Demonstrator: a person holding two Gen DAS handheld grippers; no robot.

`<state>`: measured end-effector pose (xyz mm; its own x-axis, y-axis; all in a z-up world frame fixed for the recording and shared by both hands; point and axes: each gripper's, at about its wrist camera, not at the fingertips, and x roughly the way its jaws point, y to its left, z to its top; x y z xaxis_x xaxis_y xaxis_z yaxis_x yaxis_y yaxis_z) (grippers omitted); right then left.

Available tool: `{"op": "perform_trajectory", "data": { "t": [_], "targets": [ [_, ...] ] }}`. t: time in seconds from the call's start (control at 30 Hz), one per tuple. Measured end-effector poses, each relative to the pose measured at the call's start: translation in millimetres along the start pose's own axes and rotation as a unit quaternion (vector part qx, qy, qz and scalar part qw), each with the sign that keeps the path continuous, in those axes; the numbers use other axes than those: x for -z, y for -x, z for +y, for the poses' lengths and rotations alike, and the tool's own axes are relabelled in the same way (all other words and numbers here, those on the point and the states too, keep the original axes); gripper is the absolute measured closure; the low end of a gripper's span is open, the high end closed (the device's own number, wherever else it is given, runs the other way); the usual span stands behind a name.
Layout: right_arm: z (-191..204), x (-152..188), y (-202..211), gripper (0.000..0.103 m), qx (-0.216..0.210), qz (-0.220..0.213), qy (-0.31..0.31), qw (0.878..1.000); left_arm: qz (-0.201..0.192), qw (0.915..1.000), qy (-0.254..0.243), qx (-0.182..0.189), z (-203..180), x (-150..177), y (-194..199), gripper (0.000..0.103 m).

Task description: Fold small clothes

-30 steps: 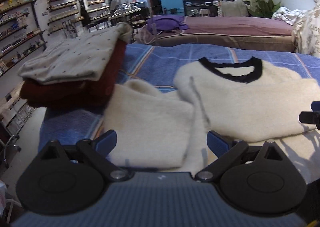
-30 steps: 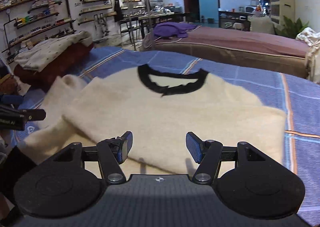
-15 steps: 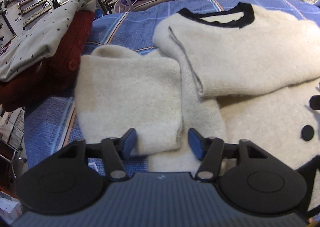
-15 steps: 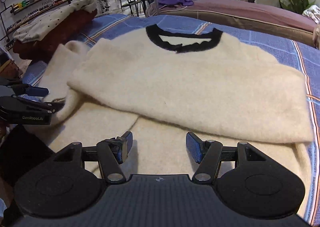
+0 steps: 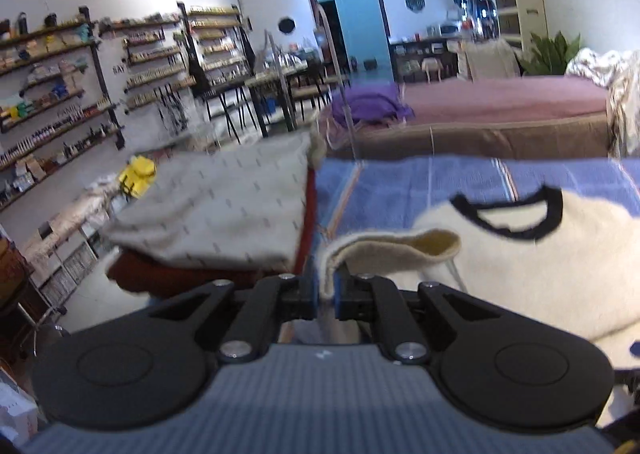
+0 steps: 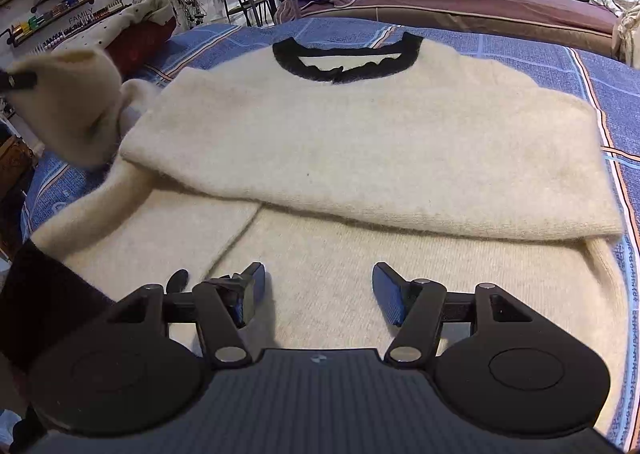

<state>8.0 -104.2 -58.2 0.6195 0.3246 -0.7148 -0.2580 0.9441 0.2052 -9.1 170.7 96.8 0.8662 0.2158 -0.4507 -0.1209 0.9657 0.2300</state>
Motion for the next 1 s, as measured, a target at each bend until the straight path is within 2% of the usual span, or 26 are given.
{"op": "perform_trajectory", "data": {
  "t": [0.13, 0.23, 0.33, 0.47, 0.53, 0.57, 0.63, 0.77, 0.9, 0.97, 1.0],
  "targets": [
    [-1, 1, 2, 0.004, -0.005, -0.003, -0.004, 1.000, -0.094, 0.9956, -0.009, -0.004, 19, -69, 38, 0.096],
    [-4, 3, 5, 0.004, -0.009, -0.005, -0.012, 1.000, -0.138, 0.9903, -0.013, -0.005, 24, -113, 52, 0.096],
    [-6, 4, 9, 0.004, -0.009, -0.009, -0.018, 1.000, -0.153, 0.9881, -0.008, 0.001, 20, -141, 54, 0.096],
    [-8, 0, 15, 0.004, -0.011, -0.017, -0.022, 1.000, -0.145, 0.9859, -0.014, 0.083, -31, -151, 46, 0.096],
    [-11, -2, 19, 0.004, -0.011, -0.023, -0.024, 0.999, -0.126, 0.9816, -0.011, 0.143, -69, -147, 37, 0.096],
    [-12, -2, 21, 0.004, -0.010, -0.026, -0.024, 0.999, -0.108, 0.9772, -0.006, 0.182, -95, -142, 28, 0.096],
    [-17, -2, 28, 0.004, -0.002, -0.033, -0.028, 0.999, -0.080, 0.9692, -0.005, 0.233, -143, -124, 15, 0.096],
    [-40, 2, 46, 0.004, 0.030, -0.047, -0.049, 0.997, 0.000, 0.9517, -0.008, 0.307, -227, -75, -19, 0.096],
    [-71, 10, 61, 0.004, 0.070, -0.048, -0.081, 0.993, 0.096, 0.9379, -0.032, 0.332, -290, 2, -60, 0.093],
    [-84, 14, 64, 0.004, 0.083, -0.044, -0.098, 0.991, 0.162, 0.9242, -0.044, 0.343, -303, 46, -77, 0.086],
    [-90, 15, 64, 0.004, 0.088, -0.042, -0.107, 0.989, 0.183, 0.9202, -0.046, 0.343, -304, 65, -79, 0.077]
  ]
}}
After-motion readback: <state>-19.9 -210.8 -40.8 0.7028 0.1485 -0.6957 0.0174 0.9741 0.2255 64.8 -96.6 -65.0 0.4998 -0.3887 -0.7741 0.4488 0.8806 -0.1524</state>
